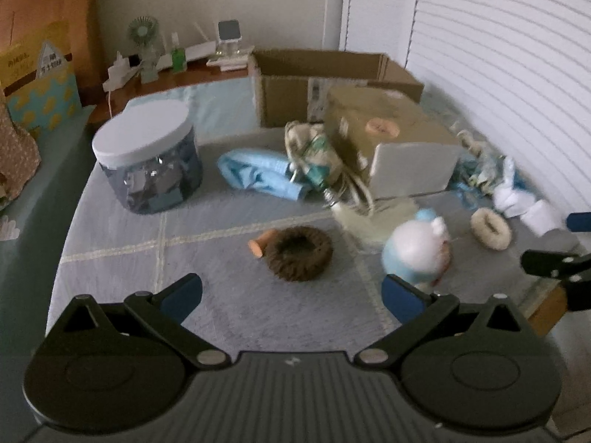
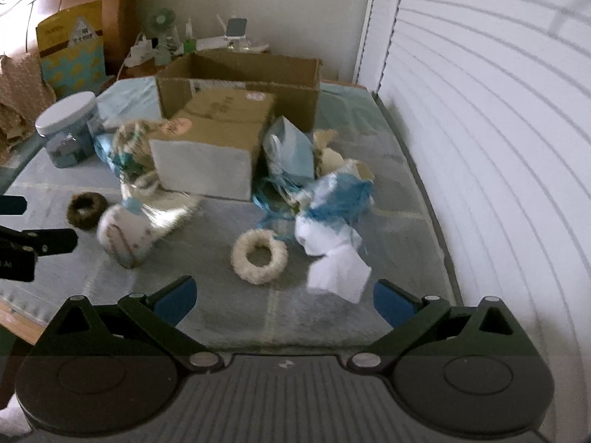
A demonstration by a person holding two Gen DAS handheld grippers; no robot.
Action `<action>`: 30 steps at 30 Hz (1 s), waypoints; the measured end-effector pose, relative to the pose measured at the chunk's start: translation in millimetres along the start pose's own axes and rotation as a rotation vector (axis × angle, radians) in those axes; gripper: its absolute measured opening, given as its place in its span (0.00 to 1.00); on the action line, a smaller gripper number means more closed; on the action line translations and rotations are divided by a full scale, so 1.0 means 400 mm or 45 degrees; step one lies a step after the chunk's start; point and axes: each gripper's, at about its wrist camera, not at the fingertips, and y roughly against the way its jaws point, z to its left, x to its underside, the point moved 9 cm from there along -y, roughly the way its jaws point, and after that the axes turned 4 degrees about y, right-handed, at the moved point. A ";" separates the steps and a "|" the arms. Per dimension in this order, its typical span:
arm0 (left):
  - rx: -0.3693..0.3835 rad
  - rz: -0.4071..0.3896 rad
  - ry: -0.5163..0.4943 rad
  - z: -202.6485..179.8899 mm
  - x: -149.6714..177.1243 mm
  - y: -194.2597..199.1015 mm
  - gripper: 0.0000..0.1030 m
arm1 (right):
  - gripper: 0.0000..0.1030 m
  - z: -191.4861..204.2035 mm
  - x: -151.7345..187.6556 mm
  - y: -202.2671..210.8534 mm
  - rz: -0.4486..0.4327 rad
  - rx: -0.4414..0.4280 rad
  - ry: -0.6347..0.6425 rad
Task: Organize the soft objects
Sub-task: 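Move the right tool toward the cream braided ring while the left tool approaches the brown ring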
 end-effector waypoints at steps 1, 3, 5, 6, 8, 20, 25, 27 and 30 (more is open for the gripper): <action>0.000 0.010 0.002 0.002 0.004 -0.008 0.99 | 1.00 -0.007 0.007 -0.008 0.006 -0.001 -0.005; 0.005 0.021 0.008 0.004 0.009 -0.022 0.99 | 1.00 -0.018 0.019 -0.019 0.011 -0.006 -0.012; 0.002 0.027 0.007 0.005 0.011 -0.034 0.99 | 1.00 -0.026 0.030 -0.030 0.016 -0.005 -0.012; -0.001 0.032 0.006 0.004 0.014 -0.040 0.99 | 1.00 -0.030 0.035 -0.036 0.018 0.000 -0.004; -0.004 0.050 0.011 0.005 0.019 -0.053 0.99 | 1.00 -0.036 0.040 -0.048 0.020 0.009 0.001; -0.008 -0.041 0.008 0.006 0.026 -0.059 1.00 | 1.00 -0.048 0.048 -0.092 -0.017 -0.075 -0.004; -0.031 -0.044 -0.014 0.006 0.018 -0.055 0.98 | 1.00 -0.049 0.053 -0.089 -0.062 -0.066 -0.011; -0.040 -0.076 -0.053 -0.001 0.008 -0.045 0.94 | 1.00 -0.048 0.054 -0.088 -0.066 -0.060 -0.015; -0.013 -0.111 -0.053 -0.009 -0.009 -0.027 0.74 | 1.00 -0.047 0.054 -0.087 -0.070 -0.057 -0.018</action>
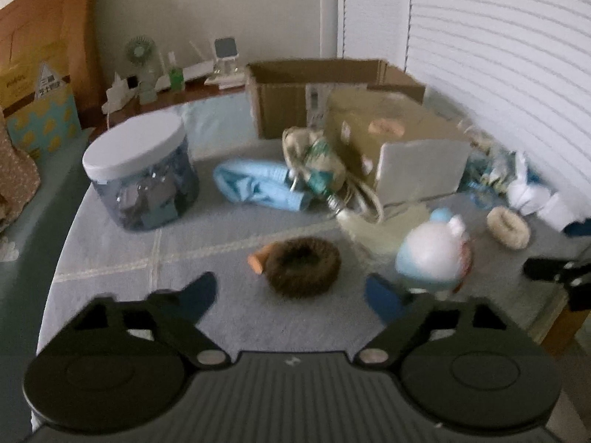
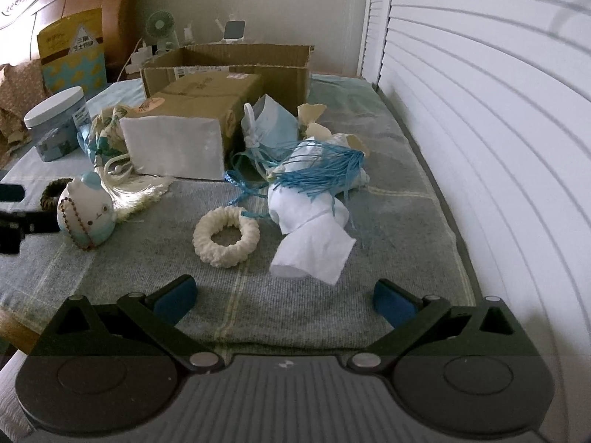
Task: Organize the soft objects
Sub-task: 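Move the right tool toward the cream braided ring while the left tool approaches the brown ring, then close the right tool on the cream ring while the left tool closes on the brown ring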
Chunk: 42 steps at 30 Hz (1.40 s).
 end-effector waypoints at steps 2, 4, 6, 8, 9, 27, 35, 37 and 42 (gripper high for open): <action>0.022 -0.004 -0.001 -0.008 -0.005 0.002 0.66 | 1.00 0.001 0.001 0.000 -0.004 0.002 -0.002; 0.019 -0.001 -0.005 -0.012 -0.007 -0.004 0.59 | 1.00 0.001 0.001 0.001 -0.007 0.004 -0.004; 0.015 0.018 0.000 -0.012 -0.003 -0.017 0.59 | 1.00 0.002 0.002 0.001 -0.011 0.008 -0.006; 0.026 0.025 0.015 -0.011 -0.003 -0.025 0.56 | 1.00 0.002 0.005 0.004 -0.014 0.008 -0.006; 0.031 0.025 0.023 -0.012 -0.004 -0.027 0.55 | 1.00 0.003 0.007 0.006 -0.014 0.006 -0.005; 0.076 0.015 0.042 -0.038 -0.030 -0.067 0.53 | 0.92 0.110 -0.021 0.050 -0.053 -0.200 0.148; 0.082 0.015 0.051 -0.040 -0.032 -0.069 0.53 | 0.80 0.116 -0.063 0.004 -0.036 -0.153 0.172; 0.084 0.014 0.050 -0.040 -0.033 -0.069 0.53 | 0.76 0.109 -0.067 -0.017 -0.018 -0.148 0.147; 0.088 0.019 0.047 -0.041 -0.034 -0.070 0.46 | 0.54 0.098 -0.079 -0.036 -0.013 -0.118 0.118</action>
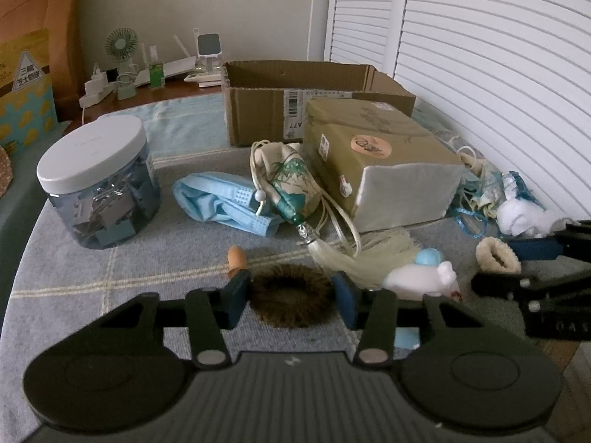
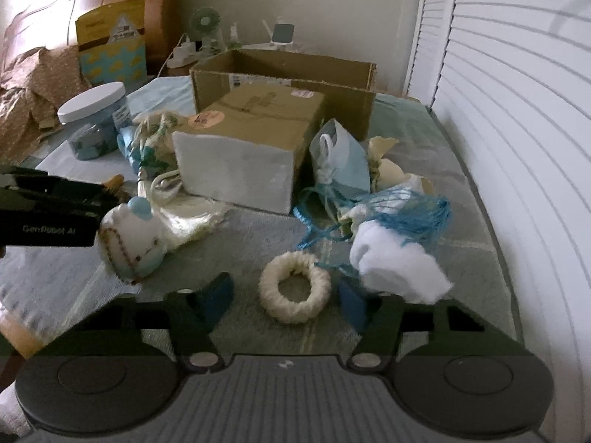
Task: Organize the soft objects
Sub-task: 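Close the right tool on the cream ring while the left tool closes on the brown ring, then carry both rings over the cardboard box and open both tools to drop them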
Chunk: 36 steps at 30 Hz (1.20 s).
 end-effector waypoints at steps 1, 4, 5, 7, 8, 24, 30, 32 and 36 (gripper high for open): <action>0.002 0.002 0.001 0.000 0.000 0.000 0.45 | 0.50 -0.002 -0.001 0.000 0.001 0.007 -0.003; 0.008 0.005 -0.005 0.000 -0.002 0.003 0.44 | 0.45 -0.005 -0.001 0.004 0.010 0.030 0.003; 0.012 0.005 -0.009 -0.001 -0.003 0.005 0.43 | 0.45 -0.005 -0.001 0.008 0.012 0.033 0.005; 0.019 0.005 -0.023 -0.001 -0.005 0.013 0.42 | 0.45 -0.005 -0.002 0.018 0.006 0.030 0.003; 0.025 0.007 -0.033 -0.002 -0.006 0.018 0.42 | 0.45 -0.004 -0.002 0.024 0.004 0.027 0.001; 0.209 0.042 -0.206 -0.009 -0.048 0.143 0.42 | 0.44 0.049 -0.092 0.127 -0.094 0.008 0.084; 0.232 0.008 -0.208 0.002 -0.100 0.159 0.42 | 0.44 0.034 -0.180 0.127 -0.142 0.024 0.105; 0.234 -0.002 -0.205 0.007 -0.121 0.158 0.42 | 0.44 0.024 -0.220 0.119 -0.164 0.037 0.108; 0.229 -0.020 -0.209 0.016 -0.181 0.136 0.42 | 0.44 0.001 -0.300 0.094 -0.209 0.042 0.109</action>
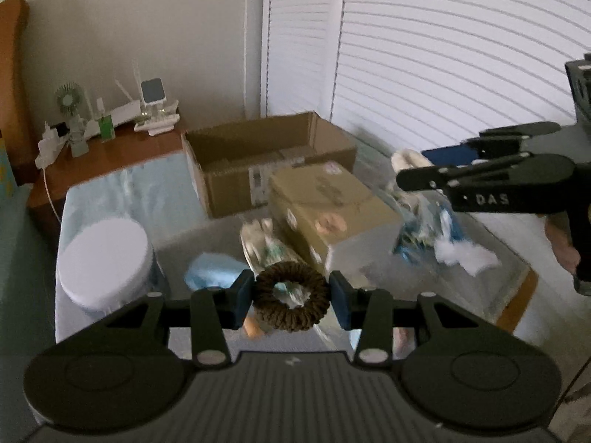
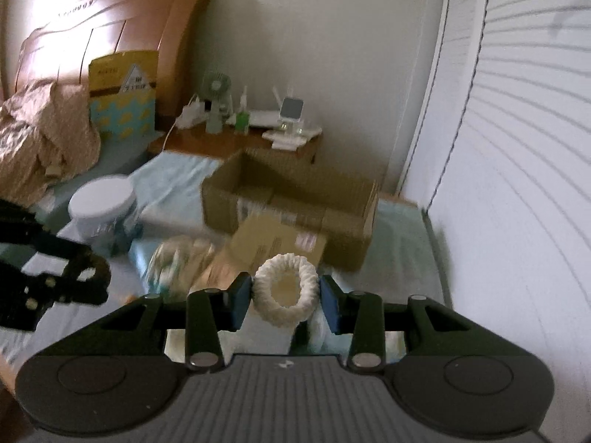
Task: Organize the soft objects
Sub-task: 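Carry both rings over the cardboard box and open both tools to drop them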
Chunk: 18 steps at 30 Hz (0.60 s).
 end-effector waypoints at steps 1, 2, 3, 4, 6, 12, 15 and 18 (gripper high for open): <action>-0.005 -0.008 0.002 0.007 -0.018 -0.008 0.42 | 0.44 -0.008 -0.019 -0.014 -0.009 0.000 -0.003; -0.010 -0.016 0.005 0.014 -0.034 -0.014 0.42 | 0.44 -0.017 -0.037 -0.028 -0.018 0.002 -0.004; -0.012 -0.028 0.008 0.019 -0.053 -0.022 0.42 | 0.44 -0.025 -0.053 -0.040 -0.027 0.005 -0.001; -0.014 -0.039 0.012 0.023 -0.068 -0.027 0.42 | 0.44 -0.034 -0.072 -0.054 -0.038 0.006 0.003; -0.018 -0.055 0.018 0.030 -0.097 -0.043 0.42 | 0.44 -0.056 -0.107 -0.087 -0.049 0.012 0.002; -0.031 -0.073 0.043 0.052 -0.164 -0.101 0.42 | 0.44 -0.115 -0.186 -0.203 -0.051 0.023 0.005; -0.051 -0.080 0.042 0.059 -0.192 -0.129 0.42 | 0.56 -0.137 -0.199 -0.264 -0.037 0.041 0.011; -0.066 -0.075 0.036 0.068 -0.216 -0.157 0.42 | 0.97 -0.162 -0.195 -0.303 -0.029 0.048 -0.019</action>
